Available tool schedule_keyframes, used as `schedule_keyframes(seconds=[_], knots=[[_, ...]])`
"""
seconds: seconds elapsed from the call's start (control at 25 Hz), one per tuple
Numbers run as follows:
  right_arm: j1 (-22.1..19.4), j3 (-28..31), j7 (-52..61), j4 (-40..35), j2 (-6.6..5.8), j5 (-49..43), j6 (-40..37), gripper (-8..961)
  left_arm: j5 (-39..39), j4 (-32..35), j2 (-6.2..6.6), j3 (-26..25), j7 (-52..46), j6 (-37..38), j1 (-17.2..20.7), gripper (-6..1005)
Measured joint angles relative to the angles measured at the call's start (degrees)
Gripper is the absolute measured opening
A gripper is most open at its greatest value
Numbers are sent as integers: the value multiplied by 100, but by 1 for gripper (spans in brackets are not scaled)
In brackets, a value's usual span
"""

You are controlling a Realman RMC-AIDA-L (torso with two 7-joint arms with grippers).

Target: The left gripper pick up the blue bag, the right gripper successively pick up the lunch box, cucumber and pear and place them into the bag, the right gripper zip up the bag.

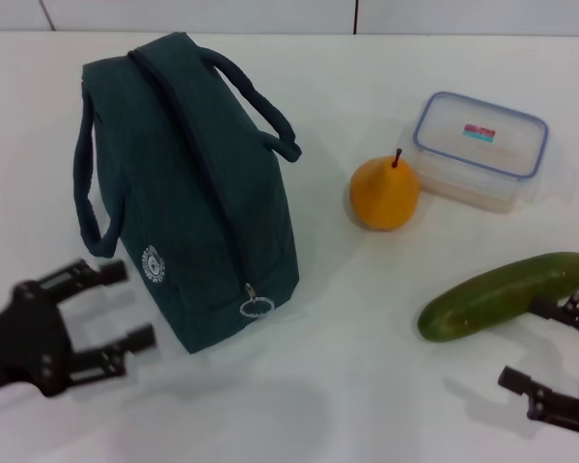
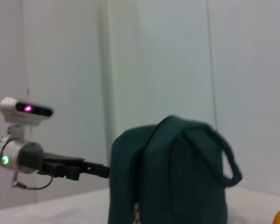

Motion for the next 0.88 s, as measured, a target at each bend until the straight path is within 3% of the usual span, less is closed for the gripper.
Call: schedule_keyframes(seconds=[0.16, 0.32, 0.56, 0.8, 0.88], knots=[[13, 249, 125, 38, 28, 10, -91, 822, -74, 1, 69, -748, -747, 235, -77, 872], [70, 552, 693, 41, 63, 19, -38, 820, -401, 128, 178, -1065, -2418, 148, -219, 872], [183, 584, 989, 42, 69, 22, -18, 817, -347, 485, 369, -1080, -4594, -17, -707, 872], [203, 585, 994, 43, 77, 22, -12, 814, 586, 1688, 361, -1042, -6801, -214, -1301, 871], [203, 585, 995, 43, 76, 22, -10, 813, 933, 2132, 346, -813, -7448, -213, -1495, 871]])
